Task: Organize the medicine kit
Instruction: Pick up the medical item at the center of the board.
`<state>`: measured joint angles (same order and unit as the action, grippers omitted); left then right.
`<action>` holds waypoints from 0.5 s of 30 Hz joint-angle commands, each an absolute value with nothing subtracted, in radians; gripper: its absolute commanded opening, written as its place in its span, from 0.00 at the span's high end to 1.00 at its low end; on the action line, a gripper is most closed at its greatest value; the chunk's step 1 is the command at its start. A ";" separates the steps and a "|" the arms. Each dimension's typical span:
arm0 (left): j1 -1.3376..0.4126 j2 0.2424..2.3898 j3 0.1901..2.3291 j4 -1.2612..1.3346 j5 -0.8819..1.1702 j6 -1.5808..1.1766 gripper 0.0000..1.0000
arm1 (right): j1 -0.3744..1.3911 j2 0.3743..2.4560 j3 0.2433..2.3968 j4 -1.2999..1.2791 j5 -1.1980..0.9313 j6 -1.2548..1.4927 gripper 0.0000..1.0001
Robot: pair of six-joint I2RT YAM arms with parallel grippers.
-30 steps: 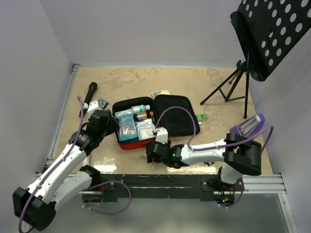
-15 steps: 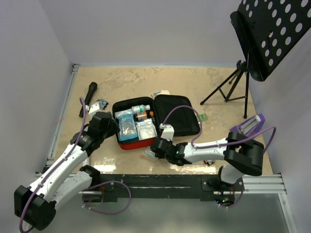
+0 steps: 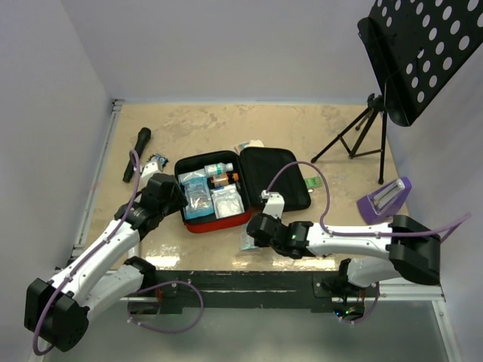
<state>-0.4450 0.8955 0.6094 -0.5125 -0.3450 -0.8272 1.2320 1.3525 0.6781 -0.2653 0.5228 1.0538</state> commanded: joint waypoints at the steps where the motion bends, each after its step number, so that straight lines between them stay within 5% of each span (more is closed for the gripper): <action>1: -0.440 0.907 0.623 -0.466 -0.356 -0.830 0.40 | 1.241 1.241 0.686 -0.368 0.529 1.020 1.00; 15: -0.433 0.848 0.804 -0.552 -0.390 -0.822 0.39 | 1.262 1.075 0.867 -0.296 0.333 0.681 1.00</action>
<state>-0.4427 0.8787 0.7414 -0.5407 -0.3752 -0.8265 1.2549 1.0611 0.7940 -0.3260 0.3763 0.7815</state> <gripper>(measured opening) 0.603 0.007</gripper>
